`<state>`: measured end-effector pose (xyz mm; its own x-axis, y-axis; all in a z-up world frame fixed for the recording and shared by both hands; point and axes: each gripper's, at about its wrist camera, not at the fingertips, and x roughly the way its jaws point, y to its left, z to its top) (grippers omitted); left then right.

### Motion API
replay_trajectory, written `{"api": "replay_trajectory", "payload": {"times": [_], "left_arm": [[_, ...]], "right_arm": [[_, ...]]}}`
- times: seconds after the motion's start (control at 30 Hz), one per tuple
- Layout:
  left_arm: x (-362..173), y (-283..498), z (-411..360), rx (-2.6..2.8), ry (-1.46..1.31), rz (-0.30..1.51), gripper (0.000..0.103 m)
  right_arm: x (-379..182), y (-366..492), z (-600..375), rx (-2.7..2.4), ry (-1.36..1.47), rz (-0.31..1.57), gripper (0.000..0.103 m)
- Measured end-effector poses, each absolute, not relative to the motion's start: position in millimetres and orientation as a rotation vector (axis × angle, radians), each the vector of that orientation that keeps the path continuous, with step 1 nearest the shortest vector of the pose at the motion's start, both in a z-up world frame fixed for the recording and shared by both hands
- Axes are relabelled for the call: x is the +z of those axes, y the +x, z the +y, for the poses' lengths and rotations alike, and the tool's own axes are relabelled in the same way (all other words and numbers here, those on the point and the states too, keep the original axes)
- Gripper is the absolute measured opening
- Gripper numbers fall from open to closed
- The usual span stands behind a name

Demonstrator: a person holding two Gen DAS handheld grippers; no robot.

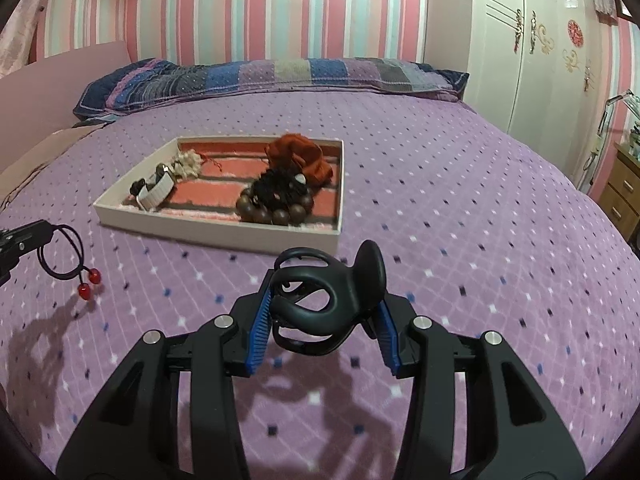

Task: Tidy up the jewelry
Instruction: 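Carry hair tie and hair claw into the tray and open both tools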

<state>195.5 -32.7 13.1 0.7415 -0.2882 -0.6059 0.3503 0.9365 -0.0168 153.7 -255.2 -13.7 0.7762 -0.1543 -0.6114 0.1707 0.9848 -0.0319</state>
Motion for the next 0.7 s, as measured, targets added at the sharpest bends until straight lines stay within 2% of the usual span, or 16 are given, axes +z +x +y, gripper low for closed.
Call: {"api": "replay_trajectory", "payload": {"times": [0.4, 0.7], "left_arm": [[54.0, 256.6, -61.1, -0.398, 0.09, 0.576, 0.003], [26.0, 317.2, -72.0, -0.37, 0.119, 0.633, 0.003]], "right_arm": [[13.5, 217.4, -260.1, -0.167, 0.051, 0.626, 0.045], [9.4, 273.9, -261.3, -0.18, 0.054, 0.651, 0.045]]}}
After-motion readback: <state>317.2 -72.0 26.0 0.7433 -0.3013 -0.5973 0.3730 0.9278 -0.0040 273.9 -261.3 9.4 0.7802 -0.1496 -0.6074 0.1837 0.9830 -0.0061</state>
